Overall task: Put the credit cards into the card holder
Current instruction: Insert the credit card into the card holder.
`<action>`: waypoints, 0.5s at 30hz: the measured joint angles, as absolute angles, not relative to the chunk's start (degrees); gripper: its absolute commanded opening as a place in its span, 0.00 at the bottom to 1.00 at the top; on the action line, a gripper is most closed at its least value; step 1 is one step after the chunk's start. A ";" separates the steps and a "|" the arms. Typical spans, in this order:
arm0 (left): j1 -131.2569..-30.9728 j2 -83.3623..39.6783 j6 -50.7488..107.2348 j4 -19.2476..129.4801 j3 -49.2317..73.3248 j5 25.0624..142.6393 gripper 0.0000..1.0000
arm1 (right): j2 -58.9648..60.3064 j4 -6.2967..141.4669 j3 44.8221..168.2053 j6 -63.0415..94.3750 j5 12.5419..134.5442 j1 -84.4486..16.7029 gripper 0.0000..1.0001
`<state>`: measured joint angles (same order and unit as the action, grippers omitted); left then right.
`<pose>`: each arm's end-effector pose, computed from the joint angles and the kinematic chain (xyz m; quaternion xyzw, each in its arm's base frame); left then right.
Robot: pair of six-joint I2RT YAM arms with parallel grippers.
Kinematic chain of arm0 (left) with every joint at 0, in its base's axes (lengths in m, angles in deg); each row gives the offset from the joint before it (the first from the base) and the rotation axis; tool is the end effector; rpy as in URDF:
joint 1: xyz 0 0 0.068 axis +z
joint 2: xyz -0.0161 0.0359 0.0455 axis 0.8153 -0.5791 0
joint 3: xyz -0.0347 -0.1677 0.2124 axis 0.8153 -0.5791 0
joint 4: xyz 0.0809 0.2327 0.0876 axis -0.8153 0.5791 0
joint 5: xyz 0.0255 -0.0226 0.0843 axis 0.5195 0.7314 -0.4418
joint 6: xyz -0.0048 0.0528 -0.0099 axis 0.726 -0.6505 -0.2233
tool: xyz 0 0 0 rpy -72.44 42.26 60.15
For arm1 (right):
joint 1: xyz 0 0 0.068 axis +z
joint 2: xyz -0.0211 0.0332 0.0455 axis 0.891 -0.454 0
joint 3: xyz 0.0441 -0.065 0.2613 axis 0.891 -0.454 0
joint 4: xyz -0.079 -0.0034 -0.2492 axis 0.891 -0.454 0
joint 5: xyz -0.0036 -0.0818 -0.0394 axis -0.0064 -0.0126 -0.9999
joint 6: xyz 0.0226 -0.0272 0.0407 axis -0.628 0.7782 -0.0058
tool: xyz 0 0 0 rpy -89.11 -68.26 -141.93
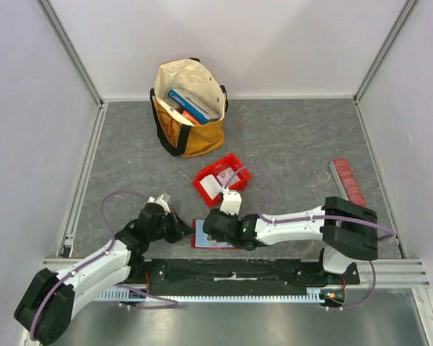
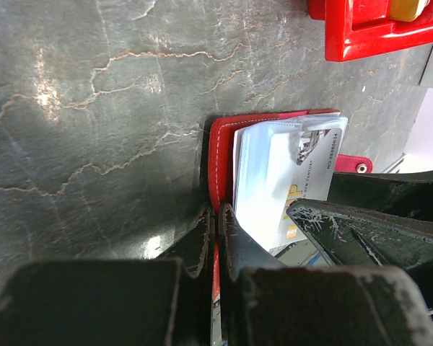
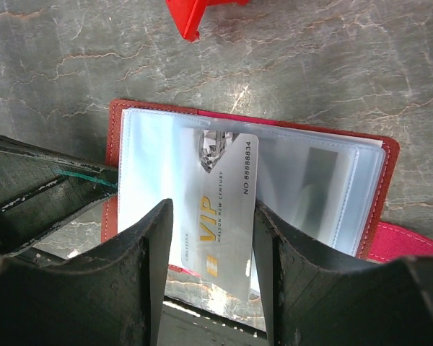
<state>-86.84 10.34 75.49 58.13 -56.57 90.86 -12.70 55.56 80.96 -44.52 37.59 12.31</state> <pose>0.1107 -0.0809 0.1136 -0.1530 0.8890 -0.3802 0.2042 0.0962 0.3003 0.1600 0.0019 0.9323 0.1850 0.3109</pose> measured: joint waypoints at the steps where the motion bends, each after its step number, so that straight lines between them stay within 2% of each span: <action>1: -86.84 10.34 75.49 58.13 -56.57 90.86 0.02 | -12.68 55.51 80.96 -44.54 37.54 12.31 0.54; 15: -86.84 10.39 75.49 58.15 -56.57 90.86 0.02 | -12.33 54.20 80.99 -44.50 36.89 12.66 0.53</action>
<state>-86.84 10.39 75.49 58.15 -56.57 90.86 -12.33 54.20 80.99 -44.50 36.89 12.66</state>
